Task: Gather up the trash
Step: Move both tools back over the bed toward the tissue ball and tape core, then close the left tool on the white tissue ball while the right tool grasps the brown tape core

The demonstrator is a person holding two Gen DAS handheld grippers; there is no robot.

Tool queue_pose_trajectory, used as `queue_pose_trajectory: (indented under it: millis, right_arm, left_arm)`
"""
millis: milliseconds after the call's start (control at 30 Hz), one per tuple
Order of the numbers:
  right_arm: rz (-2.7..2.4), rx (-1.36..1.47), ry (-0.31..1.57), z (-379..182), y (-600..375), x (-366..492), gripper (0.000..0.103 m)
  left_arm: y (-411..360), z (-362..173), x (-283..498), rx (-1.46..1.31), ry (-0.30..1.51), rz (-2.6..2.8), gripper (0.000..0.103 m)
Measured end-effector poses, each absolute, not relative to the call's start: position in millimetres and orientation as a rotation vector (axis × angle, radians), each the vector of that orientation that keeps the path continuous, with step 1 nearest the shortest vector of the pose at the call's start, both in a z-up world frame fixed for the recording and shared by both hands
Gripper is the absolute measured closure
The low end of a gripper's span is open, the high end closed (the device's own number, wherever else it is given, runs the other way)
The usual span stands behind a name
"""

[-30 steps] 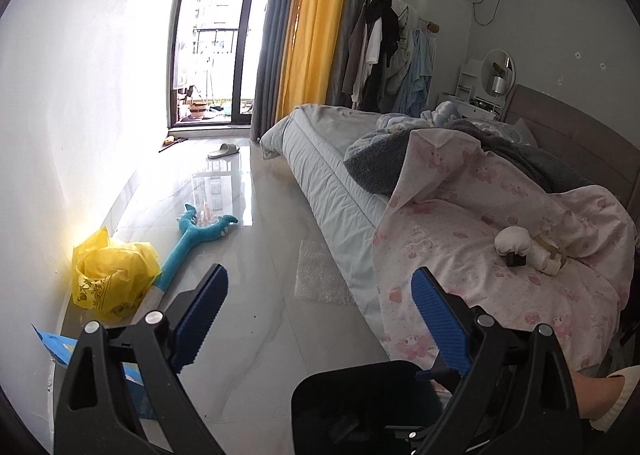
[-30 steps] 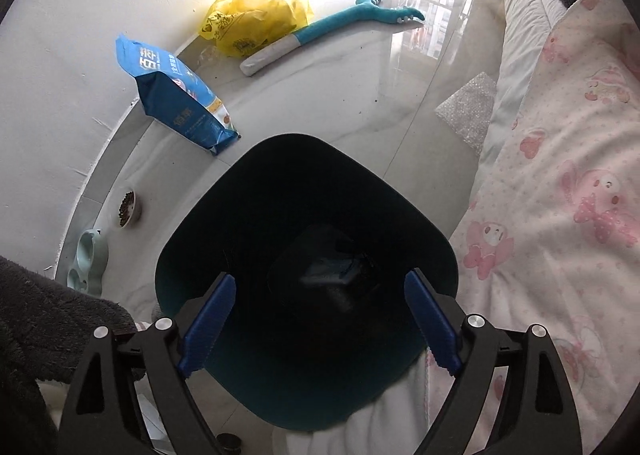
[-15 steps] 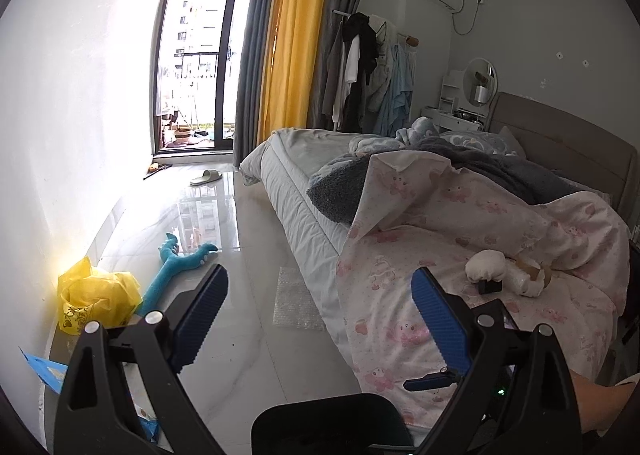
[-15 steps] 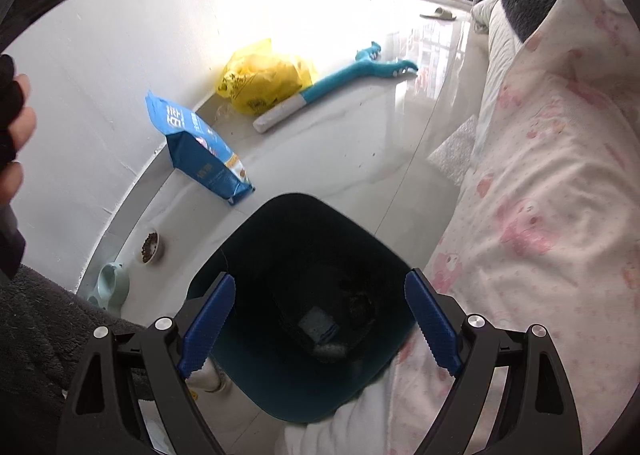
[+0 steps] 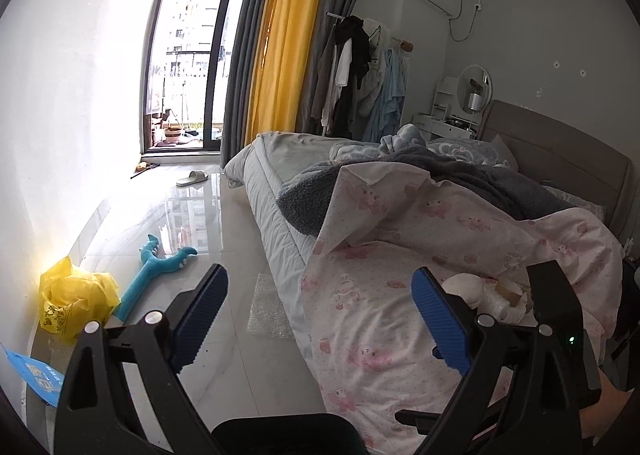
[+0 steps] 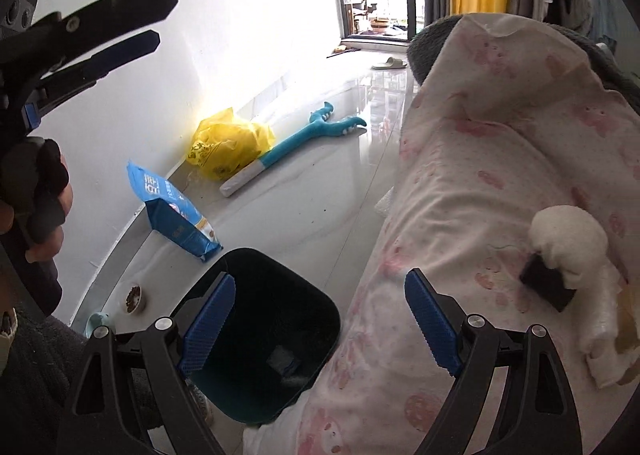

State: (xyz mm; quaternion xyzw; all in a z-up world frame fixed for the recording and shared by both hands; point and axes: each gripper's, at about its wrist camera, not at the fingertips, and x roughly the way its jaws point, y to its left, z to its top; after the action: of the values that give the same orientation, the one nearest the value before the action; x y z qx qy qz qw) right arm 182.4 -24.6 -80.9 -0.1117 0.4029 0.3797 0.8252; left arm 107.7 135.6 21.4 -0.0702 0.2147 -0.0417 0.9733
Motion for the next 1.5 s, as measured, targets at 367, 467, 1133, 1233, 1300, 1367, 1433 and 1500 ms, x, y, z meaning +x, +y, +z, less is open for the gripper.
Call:
queue_pose_trajectory:
  millis: [367, 467, 1133, 1233, 1300, 1367, 1433, 1500]
  right_arm:
    - [0.646, -0.196, 0.71, -51, -95, 200, 0.015]
    - [0.615, -0.183, 0.704, -46, -111, 207, 0.015]
    - [0.433, -0.124, 0.713, -55, -205, 251, 0.026]
    - [0.449, -0.125, 0.741, -62, -209, 260, 0.029]
    - [0.471, -0.106, 0.764, -67, -213, 264, 0.031]
    - [0.485, -0.114, 0.781, -73, -215, 266, 0.033]
    - [0.487, -0.121, 0.792, -76, -218, 270, 0.034]
    - [0.5, -0.109, 0.801, -78, -221, 273, 0.036]
  left_arm:
    - [92, 19, 132, -0.179, 0.455, -0.118, 0.008]
    - [79, 19, 139, -0.181, 0.467, -0.135, 0.008]
    - [17, 7, 170, -0.175, 0.534, -0.239, 0.008]
    - [8, 2, 182, -0.17, 0.559, -0.254, 0.008]
    - [3, -2, 191, -0.171, 0.576, -0.267, 0.008]
    - [-4, -6, 199, -0.16, 0.595, -0.28, 0.008]
    - [-11, -12, 207, -0.149, 0.615, -0.291, 0.008]
    - [-17, -19, 214, -0.15, 0.639, -0.306, 0.008]
